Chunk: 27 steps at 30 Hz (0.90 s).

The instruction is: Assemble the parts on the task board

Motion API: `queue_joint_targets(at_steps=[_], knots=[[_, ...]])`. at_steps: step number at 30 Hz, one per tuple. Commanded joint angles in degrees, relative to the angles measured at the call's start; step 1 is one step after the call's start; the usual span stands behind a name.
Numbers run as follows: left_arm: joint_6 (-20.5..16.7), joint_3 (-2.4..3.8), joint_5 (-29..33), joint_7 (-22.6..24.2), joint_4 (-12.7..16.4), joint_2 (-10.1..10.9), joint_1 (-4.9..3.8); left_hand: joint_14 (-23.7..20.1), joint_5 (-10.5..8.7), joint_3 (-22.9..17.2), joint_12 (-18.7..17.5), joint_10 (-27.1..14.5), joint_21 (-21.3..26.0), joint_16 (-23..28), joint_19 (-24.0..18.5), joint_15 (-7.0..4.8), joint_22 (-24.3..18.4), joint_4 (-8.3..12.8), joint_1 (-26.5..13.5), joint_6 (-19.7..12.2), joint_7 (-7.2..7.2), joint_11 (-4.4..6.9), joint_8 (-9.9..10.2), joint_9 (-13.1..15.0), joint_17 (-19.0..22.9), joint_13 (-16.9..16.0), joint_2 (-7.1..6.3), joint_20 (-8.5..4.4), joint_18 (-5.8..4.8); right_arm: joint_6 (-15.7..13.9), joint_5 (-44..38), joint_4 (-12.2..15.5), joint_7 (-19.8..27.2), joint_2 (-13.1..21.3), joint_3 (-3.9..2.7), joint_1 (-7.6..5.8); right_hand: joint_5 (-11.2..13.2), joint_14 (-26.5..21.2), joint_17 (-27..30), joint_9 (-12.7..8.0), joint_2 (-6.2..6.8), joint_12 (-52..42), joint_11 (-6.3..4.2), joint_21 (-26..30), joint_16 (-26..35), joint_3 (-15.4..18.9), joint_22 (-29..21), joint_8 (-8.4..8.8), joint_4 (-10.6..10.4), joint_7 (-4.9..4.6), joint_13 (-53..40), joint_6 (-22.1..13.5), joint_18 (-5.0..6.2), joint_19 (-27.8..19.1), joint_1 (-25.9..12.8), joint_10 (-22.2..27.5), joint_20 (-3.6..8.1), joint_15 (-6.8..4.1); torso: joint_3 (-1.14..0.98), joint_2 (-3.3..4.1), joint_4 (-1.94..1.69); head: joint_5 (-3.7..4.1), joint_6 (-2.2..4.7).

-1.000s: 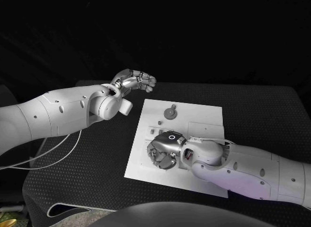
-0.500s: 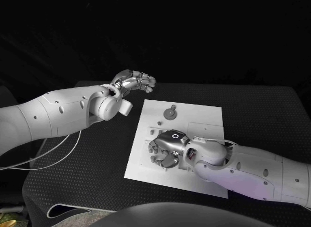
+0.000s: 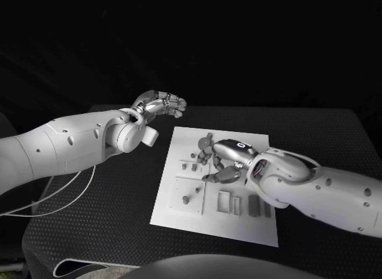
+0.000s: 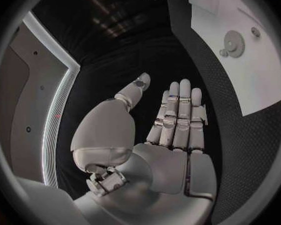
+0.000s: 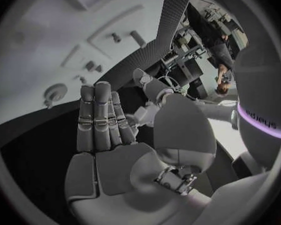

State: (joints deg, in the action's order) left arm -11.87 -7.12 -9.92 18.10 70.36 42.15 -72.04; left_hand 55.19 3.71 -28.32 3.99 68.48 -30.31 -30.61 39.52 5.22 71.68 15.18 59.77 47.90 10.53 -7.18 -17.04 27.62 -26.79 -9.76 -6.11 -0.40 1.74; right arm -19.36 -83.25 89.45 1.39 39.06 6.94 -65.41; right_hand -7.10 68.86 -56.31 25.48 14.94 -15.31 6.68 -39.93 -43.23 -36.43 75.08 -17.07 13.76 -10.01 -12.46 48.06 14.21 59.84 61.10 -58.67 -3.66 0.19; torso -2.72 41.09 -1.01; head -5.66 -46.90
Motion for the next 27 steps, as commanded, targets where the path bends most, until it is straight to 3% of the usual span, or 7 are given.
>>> queue_joint_targets(at_steps=[1, 5, 9, 12, 18, 22, 27], knots=[[0.6, 0.04, 0.4, 0.4, -0.2, 0.0, -0.07, 0.3, -0.09, 0.1, 0.1, -0.3, 0.3, 0.3, 0.3, 0.15, 0.1, -0.3, -0.5, -0.5, -0.05, 0.05, 0.1, -0.1, -0.1, 0.1, 0.08, 0.04, 0.37, 4.5, 16.6, -0.5, 2.9, 2.5, -0.11, -2.12, 0.7, -2.6, 0.9, 0.1, -1.98, -2.2, -0.32, 0.8, 0.7, 0.2, 0.8, -0.37, 0.0, -0.66, -0.8, 0.4, 0.64, -2.6, 0.6, -1.7, -0.44, -0.28, 0.00, -0.08, 0.17, 0.83, 0.61], [0.7, 0.04, 0.5, 0.4, -0.2, -0.2, -0.06, 0.3, -0.09, 0.1, 0.1, -0.3, 0.4, 0.3, 0.3, 0.15, 0.1, -0.3, -0.5, -0.5, -0.05, 0.05, 0.1, -0.1, -0.1, 0.1, 0.06, 0.04, 0.37, 7.9, 20.3, -0.1, -0.4, 5.8, -0.13, -3.87, 1.2, -2.6, 1.7, 0.5, -2.92, -5.8, -1.35, 0.8, 0.4, 0.8, 0.7, -1.22, -0.1, -0.03, -2.9, 1.7, 0.79, -2.6, 1.0, -3.4, -0.82, -1.08, 0.02, -0.23, 0.43, 1.56, 1.07], [1.1, 0.01, 0.5, 0.5, -0.2, -0.4, -0.03, 0.4, -0.04, 0.0, 0.1, -0.2, 0.4, 0.4, 0.3, 0.14, 0.1, -0.4, -0.5, -0.5, -0.06, 0.06, 0.1, -0.1, -0.2, 0.1, 0.14, 0.03, 0.38, 19.4, 21.6, 1.4, -9.6, 8.7, -0.13, -4.25, 4.4, -0.6, 1.9, 1.3, -4.02, -17.2, -3.54, -0.7, -2.3, 3.9, 1.1, -2.10, -3.2, 0.89, -11.5, 2.9, 0.79, -0.7, -3.3, -5.3, -0.35, -2.98, 0.11, -0.43, 0.65, 2.35, 1.76], [1.4, 0.00, 0.7, 0.8, -0.6, -0.5, 0.00, 0.4, -0.02, 0.0, 0.1, -0.2, 0.4, 0.4, 0.3, 0.14, 0.1, -0.4, -0.6, -0.5, -0.06, 0.06, 0.0, -0.1, -0.2, 0.1, 0.19, 0.03, 0.38, 20.7, 22.4, 2.0, -12.8, 9.6, -0.07, -4.31, 4.4, -1.5, 0.7, 2.0, -6.21, -23.5, -3.93, -2.5, -4.5, 8.5, 1.1, -2.35, -2.5, 1.26, -18.3, 2.9, 0.79, -1.3, -6.4, -0.4, 0.97, -3.45, 0.19, -0.58, 0.80, 3.02, 1.91], [1.9, -0.03, 0.8, 0.9, -0.8, -0.6, 0.16, 0.3, 0.08, 0.2, 0.1, -0.3, 0.5, 0.6, 0.3, 0.16, 0.2, -0.7, -1.0, -0.6, -0.05, 0.05, 0.0, -0.1, -0.4, 0.1, 0.07, 0.05, 0.36, 18.5, 23.7, 4.3, -16.0, 13.4, 0.28, -4.29, 4.6, 1.5, -5.6, 2.3, -5.77, -39.1, -4.35, -11.3, -17.3, 9.9, 1.5, -1.63, -3.3, 1.81, -31.8, 2.3, 0.79, 1.9, -7.5, 4.3, 3.40, -4.11, -0.02, -0.73, 1.01, 3.97, 1.58], [2.1, -0.05, 0.8, 1.0, -1.0, -0.8, 0.36, 0.3, 0.10, 0.2, 0.1, -0.3, 0.5, 0.6, 0.3, 0.16, 0.2, -0.7, -1.1, -0.6, -0.05, 0.05, 0.0, -0.1, -0.5, 0.1, 0.08, 0.05, 0.37, 21.0, 23.8, 5.7, -17.2, 15.9, 0.49, -4.29, 4.2, 1.1, -8.8, 2.8, -5.26, -51.2, -5.11, -15.0, -23.7, 10.1, 1.3, -1.88, -5.6, 2.07, -40.9, 3.2, 0.79, 2.8, -9.9, 6.4, 4.78, -4.73, 0.18, -0.76, 1.00, 4.30, 1.61], [2.4, -0.05, 0.9, 1.1, -1.4, -1.2, 0.55, 0.3, 0.12, 0.2, 0.1, -0.3, 0.6, 0.7, 0.3, 0.16, 0.2, -0.8, -1.2, -0.6, -0.05, 0.04, 0.0, -0.1, -0.5, 0.1, 0.12, 0.05, 0.37, 24.6, 23.0, 6.6, -19.7, 17.9, 0.98, -4.27, 4.3, 2.5, -9.7, 3.7, -7.42, -56.7, -6.15, -17.9, -27.0, 10.2, 1.2, -2.76, -7.1, 3.20, -44.5, 5.1, 0.79, 4.1, -11.9, 4.4, 6.47, -5.85, 0.30, -0.75, 0.76, 5.17, 1.85]])
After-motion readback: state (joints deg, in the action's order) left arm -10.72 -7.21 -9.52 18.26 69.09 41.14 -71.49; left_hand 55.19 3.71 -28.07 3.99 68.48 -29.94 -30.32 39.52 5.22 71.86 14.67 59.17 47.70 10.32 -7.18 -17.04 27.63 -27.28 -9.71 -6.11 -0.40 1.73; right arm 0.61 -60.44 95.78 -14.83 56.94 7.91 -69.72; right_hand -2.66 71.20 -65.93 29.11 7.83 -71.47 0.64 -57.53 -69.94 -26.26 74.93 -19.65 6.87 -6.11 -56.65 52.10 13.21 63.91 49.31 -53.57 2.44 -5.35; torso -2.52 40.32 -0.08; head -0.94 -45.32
